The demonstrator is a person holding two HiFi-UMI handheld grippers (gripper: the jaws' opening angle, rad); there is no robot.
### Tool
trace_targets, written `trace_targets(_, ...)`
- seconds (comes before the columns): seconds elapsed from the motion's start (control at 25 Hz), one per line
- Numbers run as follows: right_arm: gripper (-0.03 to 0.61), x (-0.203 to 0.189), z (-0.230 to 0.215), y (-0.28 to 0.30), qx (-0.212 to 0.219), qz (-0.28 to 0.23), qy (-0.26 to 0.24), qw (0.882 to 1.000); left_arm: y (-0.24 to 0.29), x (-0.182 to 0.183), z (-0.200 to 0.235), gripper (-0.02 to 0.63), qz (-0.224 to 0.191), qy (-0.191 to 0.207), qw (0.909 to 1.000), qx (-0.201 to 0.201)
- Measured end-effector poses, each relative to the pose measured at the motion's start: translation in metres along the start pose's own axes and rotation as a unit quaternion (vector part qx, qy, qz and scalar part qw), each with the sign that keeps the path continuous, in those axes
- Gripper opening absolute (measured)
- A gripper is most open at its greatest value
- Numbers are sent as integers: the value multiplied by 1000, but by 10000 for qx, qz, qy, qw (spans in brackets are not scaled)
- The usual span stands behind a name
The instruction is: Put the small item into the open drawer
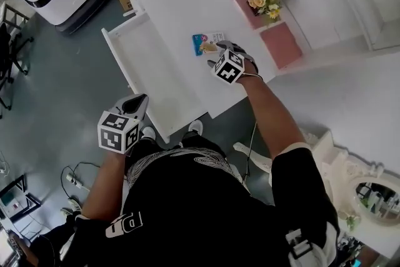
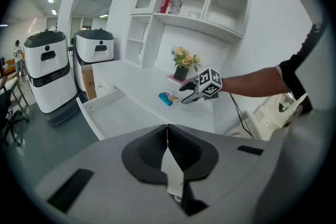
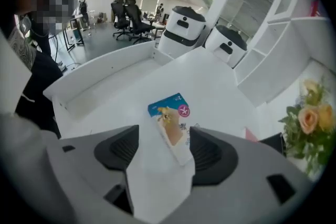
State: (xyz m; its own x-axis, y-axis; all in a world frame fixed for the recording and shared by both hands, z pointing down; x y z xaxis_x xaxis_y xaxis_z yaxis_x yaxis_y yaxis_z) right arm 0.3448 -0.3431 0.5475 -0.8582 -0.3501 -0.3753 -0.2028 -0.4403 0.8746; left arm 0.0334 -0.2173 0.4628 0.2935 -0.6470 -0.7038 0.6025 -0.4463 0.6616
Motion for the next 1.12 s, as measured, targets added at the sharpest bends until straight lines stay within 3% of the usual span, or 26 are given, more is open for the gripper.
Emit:
trace_targets(0.2,333,10,-21,23,327,239,-845,9956,0,-2,-3,15,44,-84,9999,140)
trace_targets(0.44,375,20,-31,44,772,486,-1696,9813,-1,-3,-3,15,84,-136,9995,278)
trace_targets(0.64,437,25,-38,60,1233,640,-1773,9743,-3,-8,-2,15,166,-200,9991,340)
trace_targets(1.12,440,29,-45,81,1808,1195,-1789,9597,-17,-23,9,15,95,-442,9978,487)
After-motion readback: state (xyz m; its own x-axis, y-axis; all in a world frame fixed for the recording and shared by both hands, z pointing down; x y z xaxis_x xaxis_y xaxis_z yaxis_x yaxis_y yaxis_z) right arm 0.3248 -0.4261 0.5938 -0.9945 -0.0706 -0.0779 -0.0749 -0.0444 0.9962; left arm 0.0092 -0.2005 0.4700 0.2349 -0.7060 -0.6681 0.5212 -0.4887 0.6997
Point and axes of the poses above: the fingertips, and each gripper's own axes: y forward along the fingers, z to its left, x out of its top, the point moved 9 cm from there along -y, backward along the fingers
